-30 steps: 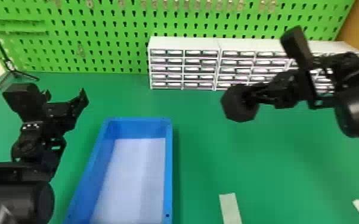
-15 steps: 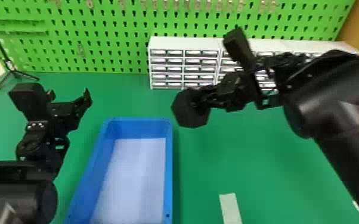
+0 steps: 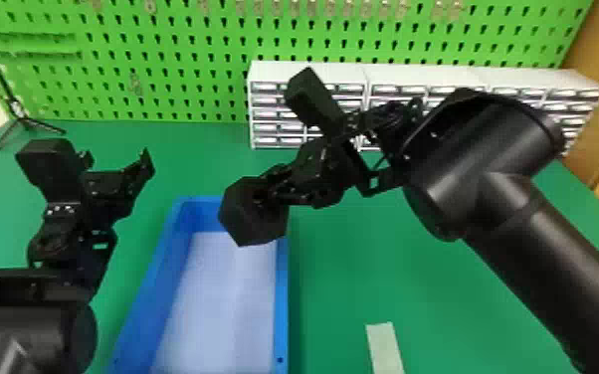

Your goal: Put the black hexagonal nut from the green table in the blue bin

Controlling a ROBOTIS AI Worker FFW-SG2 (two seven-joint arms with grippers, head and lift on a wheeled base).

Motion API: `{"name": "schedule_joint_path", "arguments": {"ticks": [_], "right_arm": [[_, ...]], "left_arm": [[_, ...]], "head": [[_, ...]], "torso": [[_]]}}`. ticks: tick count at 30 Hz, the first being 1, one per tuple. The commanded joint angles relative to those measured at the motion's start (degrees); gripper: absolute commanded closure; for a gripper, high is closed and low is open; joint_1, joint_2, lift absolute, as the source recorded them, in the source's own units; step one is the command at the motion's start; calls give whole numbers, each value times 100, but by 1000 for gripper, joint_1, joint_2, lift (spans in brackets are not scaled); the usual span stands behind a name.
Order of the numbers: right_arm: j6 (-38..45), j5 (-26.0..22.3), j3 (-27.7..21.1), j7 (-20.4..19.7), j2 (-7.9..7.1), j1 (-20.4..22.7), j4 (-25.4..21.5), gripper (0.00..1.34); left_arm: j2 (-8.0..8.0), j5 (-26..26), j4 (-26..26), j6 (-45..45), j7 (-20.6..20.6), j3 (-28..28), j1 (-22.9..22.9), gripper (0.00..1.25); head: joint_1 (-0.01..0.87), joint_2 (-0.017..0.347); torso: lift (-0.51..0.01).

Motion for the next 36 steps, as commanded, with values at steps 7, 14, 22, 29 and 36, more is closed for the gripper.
{"name": "schedule_joint_path", "arguments": {"ticks": [7,14,22,29,36], "right_arm": [[-181,-71,612,-29,107,-297,280,1033],[-436,-326,990,-64,80,-526,491,1035],[-542,-440,1263,-73,72,-719,588,1036],[-568,-440,1342,-81,72,-772,596,1036],[-577,-449,1359,-81,72,-790,596,1036]], "left_arm": [[0,-1,5,0,0,0,0,326],[0,-1,14,0,0,9,9,329],[0,-1,14,0,0,9,9,329],[0,-1,14,0,0,9,9,329],[0,-1,14,0,0,18,18,329]], "head": [[686,28],[686,28],[686,28],[686,28],[686,28]], "torso": [[-96],[-96],[-96],[-96],[-96]]}}
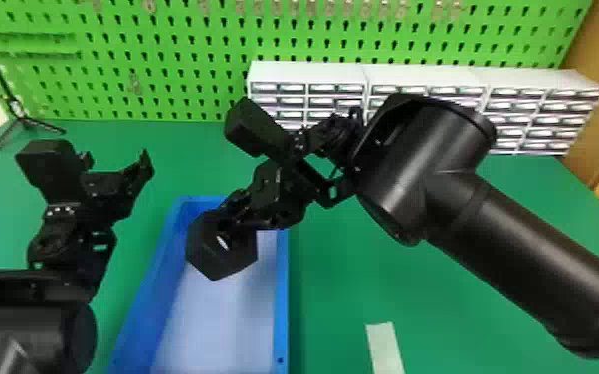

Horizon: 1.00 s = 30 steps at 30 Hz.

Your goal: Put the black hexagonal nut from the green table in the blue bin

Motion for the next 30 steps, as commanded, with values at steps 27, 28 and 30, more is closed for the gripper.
{"name": "schedule_joint_path", "arguments": {"ticks": [27,28,30], "right_arm": [[-103,7,-57,-17,0,32,35,167],[-103,7,-66,-17,0,32,35,156],[-111,7,-75,-17,0,40,35,144]], "left_arm": [[9,9,0,0,0,17,17,329],[9,9,0,0,0,26,17,331],[0,9,0,0,0,26,17,334]], "head": [[686,28],[686,28],[686,28]], "torso": [[-96],[-96],[-96]]}}
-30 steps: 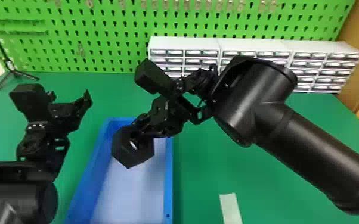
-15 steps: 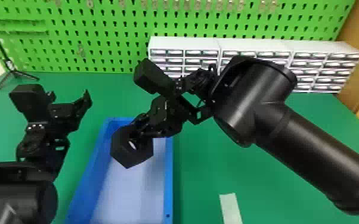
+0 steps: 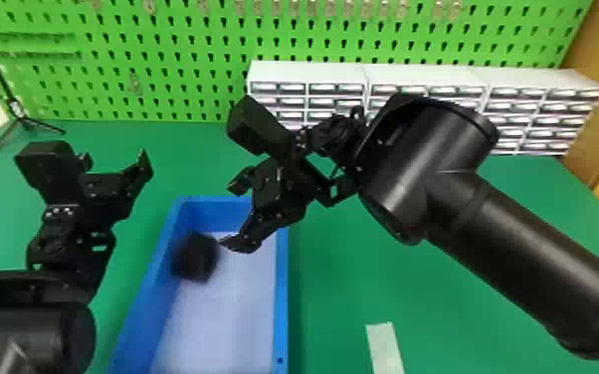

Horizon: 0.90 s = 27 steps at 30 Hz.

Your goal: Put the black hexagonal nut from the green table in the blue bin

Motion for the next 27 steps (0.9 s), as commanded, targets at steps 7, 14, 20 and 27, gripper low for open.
{"name": "schedule_joint_path", "arguments": {"ticks": [7,14,20,27], "right_arm": [[-26,-6,-35,1,-9,6,1,142],[-9,-14,-35,1,-9,14,1,142],[-9,-32,-35,1,-17,14,1,142],[-17,-32,-202,9,-9,67,1,142]], "left_arm": [[-2,0,0,0,0,7,0,334],[7,9,0,0,0,-2,0,334],[7,9,0,0,0,-2,0,334],[-2,9,0,0,0,16,0,334]], "head": [[686,28],[686,28],[686,28],[686,28]], "torso": [[-96],[-96],[-96],[-96]]}}
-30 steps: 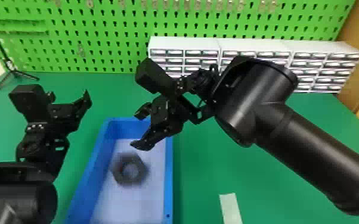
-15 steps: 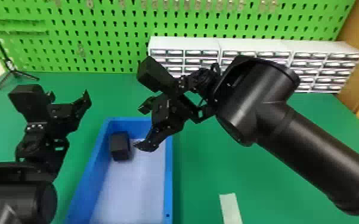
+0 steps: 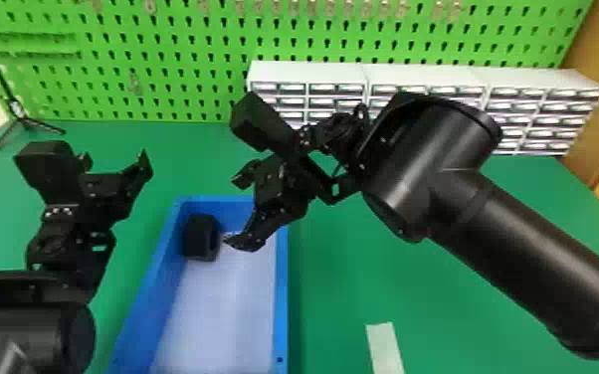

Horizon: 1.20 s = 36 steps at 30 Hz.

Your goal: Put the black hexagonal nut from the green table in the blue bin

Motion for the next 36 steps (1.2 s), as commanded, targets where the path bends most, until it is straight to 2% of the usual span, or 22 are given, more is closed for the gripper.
{"name": "schedule_joint_path", "arguments": {"ticks": [1,12,22,27,36], "right_arm": [[-9,-1,-157,9,1,54,0,142],[-18,166,-983,36,89,353,0,142],[-18,614,-2143,150,326,775,8,142],[-70,886,-2829,141,520,1012,61,142],[-88,1493,-3664,115,757,1240,263,144]], "left_arm": [[-3,3,0,0,0,11,0,334],[-3,3,0,0,0,2,-9,334],[6,3,-9,0,0,-16,-26,334],[-3,3,-9,-9,0,-24,-35,334],[-3,20,-9,-9,0,-42,-35,334]], "head": [[686,28],[686,28],[686,28],[686,28],[686,28]], "torso": [[-96],[-96],[-96],[-96],[-96]]}}
